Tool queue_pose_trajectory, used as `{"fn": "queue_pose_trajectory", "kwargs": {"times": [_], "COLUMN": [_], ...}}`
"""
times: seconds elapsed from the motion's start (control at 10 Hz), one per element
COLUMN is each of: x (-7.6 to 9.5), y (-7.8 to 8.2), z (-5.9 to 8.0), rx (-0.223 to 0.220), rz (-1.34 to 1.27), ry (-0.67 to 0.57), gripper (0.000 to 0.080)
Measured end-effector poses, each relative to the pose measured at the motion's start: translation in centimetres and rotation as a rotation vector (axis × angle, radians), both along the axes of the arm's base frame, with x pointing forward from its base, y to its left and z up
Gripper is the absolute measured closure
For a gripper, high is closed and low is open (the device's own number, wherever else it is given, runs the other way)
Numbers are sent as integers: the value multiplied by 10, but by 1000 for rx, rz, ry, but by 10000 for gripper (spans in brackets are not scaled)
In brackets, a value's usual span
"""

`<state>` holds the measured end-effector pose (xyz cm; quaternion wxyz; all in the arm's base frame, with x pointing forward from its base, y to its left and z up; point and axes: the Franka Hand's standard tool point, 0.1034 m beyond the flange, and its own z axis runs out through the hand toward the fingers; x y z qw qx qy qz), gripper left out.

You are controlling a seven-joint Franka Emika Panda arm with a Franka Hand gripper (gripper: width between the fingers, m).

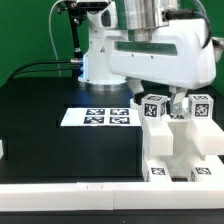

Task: Assemble chair

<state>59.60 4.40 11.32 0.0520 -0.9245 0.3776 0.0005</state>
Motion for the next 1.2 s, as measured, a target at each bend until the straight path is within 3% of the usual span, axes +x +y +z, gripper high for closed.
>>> {"fn": "queue_pose_trajectory", "kwargs": {"times": [0.2,0.4,0.6,0.9,1.2], "x": [0,0,-1,1,2], "y": [0,1,-1,0,0], "z": [0,0,0,2,4], "rx": [3,8,17,50,68], "rz": [-51,-153,-347,-905,-1121], "ry": [5,15,40,95,113], "gripper": [178,523,518,518,518]}}
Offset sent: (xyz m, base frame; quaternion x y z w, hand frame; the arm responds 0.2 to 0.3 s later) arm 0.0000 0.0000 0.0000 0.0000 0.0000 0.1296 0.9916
